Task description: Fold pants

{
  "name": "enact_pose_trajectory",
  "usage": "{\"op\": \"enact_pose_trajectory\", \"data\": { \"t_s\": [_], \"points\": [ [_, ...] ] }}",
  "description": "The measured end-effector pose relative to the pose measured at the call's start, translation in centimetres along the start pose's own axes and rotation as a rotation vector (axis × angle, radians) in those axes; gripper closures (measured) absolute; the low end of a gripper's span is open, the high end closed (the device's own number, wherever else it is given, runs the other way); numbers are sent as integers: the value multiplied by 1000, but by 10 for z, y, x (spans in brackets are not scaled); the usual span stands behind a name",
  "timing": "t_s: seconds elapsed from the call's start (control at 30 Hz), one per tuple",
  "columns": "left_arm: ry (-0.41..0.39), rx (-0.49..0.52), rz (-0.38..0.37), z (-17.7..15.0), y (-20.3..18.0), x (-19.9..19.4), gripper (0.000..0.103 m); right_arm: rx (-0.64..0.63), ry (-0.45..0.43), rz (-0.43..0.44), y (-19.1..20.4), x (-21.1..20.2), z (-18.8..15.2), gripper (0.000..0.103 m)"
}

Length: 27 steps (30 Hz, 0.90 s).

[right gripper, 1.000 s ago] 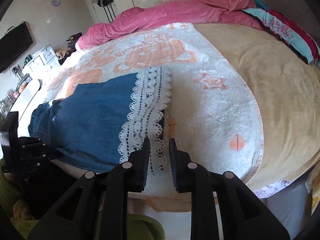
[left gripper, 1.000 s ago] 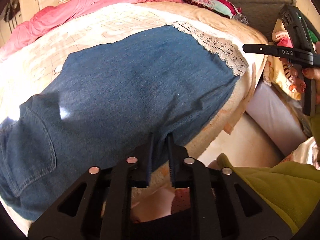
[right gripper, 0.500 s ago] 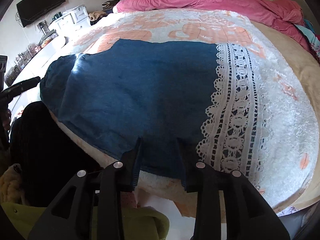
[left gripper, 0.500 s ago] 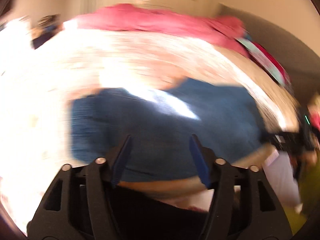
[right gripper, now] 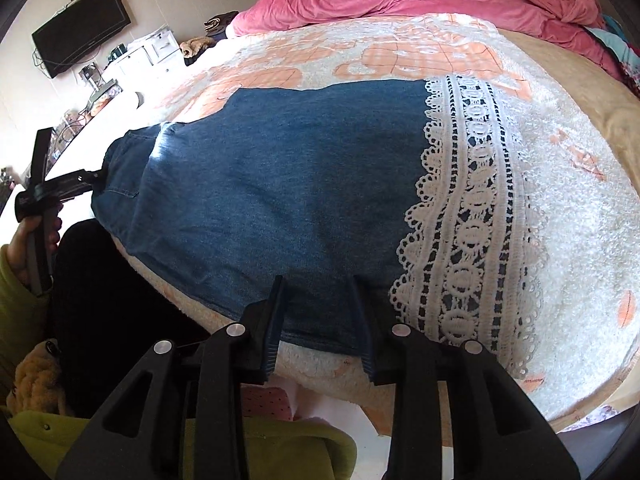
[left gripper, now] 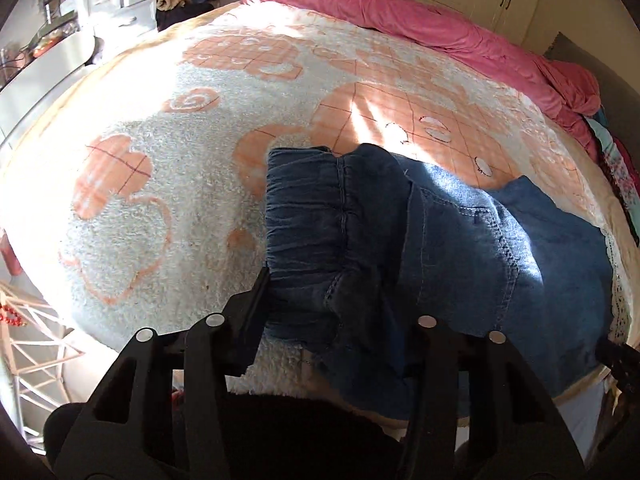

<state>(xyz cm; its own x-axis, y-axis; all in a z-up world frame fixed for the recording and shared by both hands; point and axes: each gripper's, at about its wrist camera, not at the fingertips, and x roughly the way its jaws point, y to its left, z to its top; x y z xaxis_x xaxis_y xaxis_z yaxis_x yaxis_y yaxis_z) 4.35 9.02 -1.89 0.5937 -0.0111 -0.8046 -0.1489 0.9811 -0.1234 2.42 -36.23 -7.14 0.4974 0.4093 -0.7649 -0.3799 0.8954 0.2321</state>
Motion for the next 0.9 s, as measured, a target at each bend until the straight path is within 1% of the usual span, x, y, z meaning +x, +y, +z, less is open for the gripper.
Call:
{"op": "enact_pose_trajectory", "data": {
  "t_s": [0.07, 0.1, 0.17, 0.2, 0.27, 0.37, 0.4, 0.47, 0.57, 0.6, 0.63, 0.67, 0.7, 0.77, 0.83, 0.9],
  "points": [
    [-21, 8, -13, 2, 3, -6, 69, -1, -1, 0, 0, -1, -1, 72],
    [-42, 3, -21, 3, 5, -13, 69, -6, 2, -1, 0, -1, -1, 72],
    [-80, 13, 6, 9, 10, -25, 69, -11, 5, -3, 1, -1, -1, 72],
    [-85, 17, 12, 11, 13, -27, 69, -12, 5, -2, 1, -1, -2, 72],
    [-57, 5, 10, 10, 20, -19, 67, -10, 4, -1, 1, -1, -2, 72],
    [4, -1, 16, 4, 25, 6, 62, -11, 3, -2, 0, -1, -3, 72],
    [2, -4, 13, 5, 25, 4, 62, -9, 3, 0, 0, -1, -3, 72],
    [-30, 1, 22, 7, 25, -6, 55, -9, 6, 1, -1, -2, -2, 72],
    [-74, 4, 38, 4, 21, -27, 53, -18, 8, -3, 3, -8, 0, 72],
    [-99, 19, 51, 4, 17, -37, 53, -25, -7, 1, 5, -12, 1, 65],
    [-127, 42, 67, 4, 11, -47, 50, -38, -33, 5, 7, -18, 2, 62],
    [-156, 67, 83, 4, 3, -57, 44, -50, -48, 4, 10, -23, 5, 60],
    [-180, 93, 83, 6, -6, -64, 43, -60, -60, 3, 13, -26, 7, 60],
    [-202, 142, 37, 9, -28, -72, 38, -73, -74, 3, 16, -29, 12, 60],
    [-186, 179, -57, 10, -52, -69, 37, -87, -82, -10, 18, -28, 18, 60],
    [-147, 225, -104, 10, -79, -56, 37, -95, -82, -14, 20, -26, 23, 59]
  ]
}}
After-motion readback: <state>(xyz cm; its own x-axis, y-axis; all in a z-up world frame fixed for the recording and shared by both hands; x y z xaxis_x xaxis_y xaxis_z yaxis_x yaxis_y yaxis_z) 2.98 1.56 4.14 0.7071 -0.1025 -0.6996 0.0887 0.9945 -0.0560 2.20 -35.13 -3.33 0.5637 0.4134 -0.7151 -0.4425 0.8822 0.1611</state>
